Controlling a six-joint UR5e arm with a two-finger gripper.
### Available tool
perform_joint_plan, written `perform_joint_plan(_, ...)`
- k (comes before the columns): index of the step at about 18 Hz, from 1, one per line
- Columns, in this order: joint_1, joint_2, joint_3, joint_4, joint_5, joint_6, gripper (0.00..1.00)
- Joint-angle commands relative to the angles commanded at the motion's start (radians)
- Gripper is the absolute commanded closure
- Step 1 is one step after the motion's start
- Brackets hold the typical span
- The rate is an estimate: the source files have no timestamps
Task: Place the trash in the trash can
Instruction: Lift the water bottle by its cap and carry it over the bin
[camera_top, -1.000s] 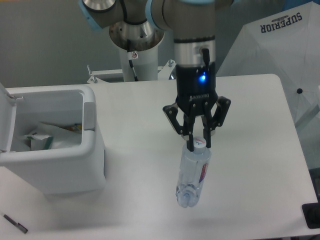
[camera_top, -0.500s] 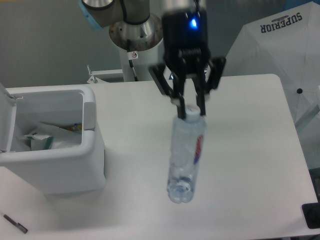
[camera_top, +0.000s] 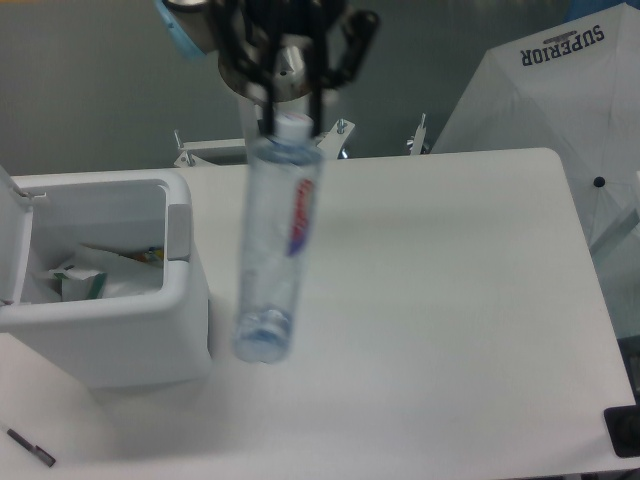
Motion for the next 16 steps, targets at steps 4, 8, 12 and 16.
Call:
perform_joint_plan(4, -0.061, 0.069, -0.075, 0.002, -0.005, 0.006, 0.67)
perform_joint_plan(8, -0.092, 0.101, -0.118, 0.000, -0.015, 0.006, 0.67)
perform_joint_plan(12, -0.118, 0.115, -0.155, 0.000, -0.017, 0.026, 0.67)
perform_joint_plan(16, -0.152, 0.123, -0.206, -0.002, -0.014, 0.044, 0.67)
